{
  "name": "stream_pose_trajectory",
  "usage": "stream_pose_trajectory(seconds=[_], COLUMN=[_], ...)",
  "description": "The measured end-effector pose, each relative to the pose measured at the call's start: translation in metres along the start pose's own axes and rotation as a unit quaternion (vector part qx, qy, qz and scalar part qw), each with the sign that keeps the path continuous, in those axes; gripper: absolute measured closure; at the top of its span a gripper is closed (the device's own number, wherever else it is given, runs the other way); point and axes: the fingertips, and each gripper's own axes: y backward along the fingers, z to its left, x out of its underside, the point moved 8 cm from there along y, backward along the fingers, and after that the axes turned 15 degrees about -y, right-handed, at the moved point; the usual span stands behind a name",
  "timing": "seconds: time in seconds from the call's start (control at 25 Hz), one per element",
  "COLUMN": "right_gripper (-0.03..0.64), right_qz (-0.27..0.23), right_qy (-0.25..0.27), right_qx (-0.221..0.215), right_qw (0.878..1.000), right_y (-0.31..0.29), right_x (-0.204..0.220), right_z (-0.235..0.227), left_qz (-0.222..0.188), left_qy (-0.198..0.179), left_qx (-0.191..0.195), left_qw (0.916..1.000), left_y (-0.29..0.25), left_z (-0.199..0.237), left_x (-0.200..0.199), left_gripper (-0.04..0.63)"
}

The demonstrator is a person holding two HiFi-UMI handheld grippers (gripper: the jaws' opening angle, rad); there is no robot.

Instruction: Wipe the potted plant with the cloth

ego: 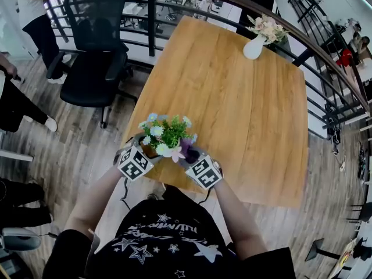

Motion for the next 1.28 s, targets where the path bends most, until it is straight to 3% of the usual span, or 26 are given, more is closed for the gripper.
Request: stream_pose_trajectory(seconds=[0.48, 0.72, 1.28], right_gripper=[0.532, 0.532, 0.532], right_qz=[-0.011, -0.010, 0.003], right_qy=[-0.006, 0.001, 0.021], right_qx=[-0.021, -0.027, -0.056], right_qw=[1.000, 1.000, 0.998], right_y=[-0.003, -0.001, -0.009], right_x=[0.002, 0.003, 0.004], right_z=[0.023, 0.029, 0.045], left_qz=[0.021, 0.035, 0.039], left_qy=[0.095, 0.063, 0.087], left_qx=[-0.093, -0.091, -0.094], left_qw=[0.9910, 0.9932, 0.9909], left_y=[-0.010, -0.007, 0.001], left_z=[-0.020, -0.030, -0.041], left_x=[-0.011, -0.012, -0.008], left_gripper=[0.183, 0.183, 0.189])
